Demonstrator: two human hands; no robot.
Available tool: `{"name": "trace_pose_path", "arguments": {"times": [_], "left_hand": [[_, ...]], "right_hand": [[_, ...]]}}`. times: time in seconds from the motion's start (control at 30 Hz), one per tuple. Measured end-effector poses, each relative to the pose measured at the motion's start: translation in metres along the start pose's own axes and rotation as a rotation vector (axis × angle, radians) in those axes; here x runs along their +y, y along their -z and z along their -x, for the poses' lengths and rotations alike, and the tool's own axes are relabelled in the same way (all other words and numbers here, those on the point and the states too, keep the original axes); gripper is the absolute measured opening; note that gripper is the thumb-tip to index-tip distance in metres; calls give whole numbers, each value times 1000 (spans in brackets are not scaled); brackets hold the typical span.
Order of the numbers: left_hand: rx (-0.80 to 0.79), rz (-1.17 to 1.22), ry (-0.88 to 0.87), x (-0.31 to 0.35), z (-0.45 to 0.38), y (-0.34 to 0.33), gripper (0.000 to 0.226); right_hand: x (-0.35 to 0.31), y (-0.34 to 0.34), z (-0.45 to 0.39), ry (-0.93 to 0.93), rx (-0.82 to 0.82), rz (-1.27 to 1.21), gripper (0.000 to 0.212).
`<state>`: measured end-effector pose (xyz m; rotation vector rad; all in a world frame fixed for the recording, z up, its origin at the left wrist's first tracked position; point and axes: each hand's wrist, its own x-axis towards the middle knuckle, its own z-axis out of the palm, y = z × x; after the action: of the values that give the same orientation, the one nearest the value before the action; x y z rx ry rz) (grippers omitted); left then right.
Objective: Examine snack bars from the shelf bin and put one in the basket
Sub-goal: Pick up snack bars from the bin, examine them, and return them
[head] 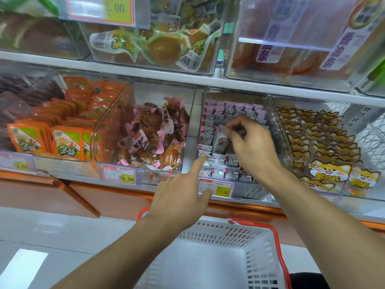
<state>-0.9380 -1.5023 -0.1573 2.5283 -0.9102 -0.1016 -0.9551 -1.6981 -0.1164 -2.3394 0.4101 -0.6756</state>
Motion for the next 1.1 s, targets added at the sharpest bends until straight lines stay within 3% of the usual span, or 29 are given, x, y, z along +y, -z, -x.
{"name": "trace_pose_path", "arguments": {"times": [0.1, 0.23, 0.37, 0.5, 0.63, 0.9, 1.03, 1.1], "left_hand": [[51, 86, -5, 0, 0, 0, 77], [122, 513, 69, 6, -1, 4, 46], [59, 921, 167, 11, -3, 8, 27], [60, 1035, 214, 13, -2, 9, 16], [85, 1148, 299, 10, -5, 12, 21], [66, 1161, 310, 11, -8, 11, 21], [60, 1185, 330, 10, -9, 12, 22], [39, 1219, 350, 10, -9, 14, 22]], "right_hand": [[-11, 14, 9, -8, 182, -226, 9], [-16, 32, 29, -77, 321, -449, 15], [-12, 36, 55, -412, 229, -816, 9], [-9, 36, 70, -622, 120, -1014, 9], [-5, 42, 68, -652, 71, -1051, 8], [6, 45, 67, -664, 39, -1089, 13], [10, 48, 67, -561, -101, -1033, 37], [11, 50, 70, -432, -211, -842, 55]]}}
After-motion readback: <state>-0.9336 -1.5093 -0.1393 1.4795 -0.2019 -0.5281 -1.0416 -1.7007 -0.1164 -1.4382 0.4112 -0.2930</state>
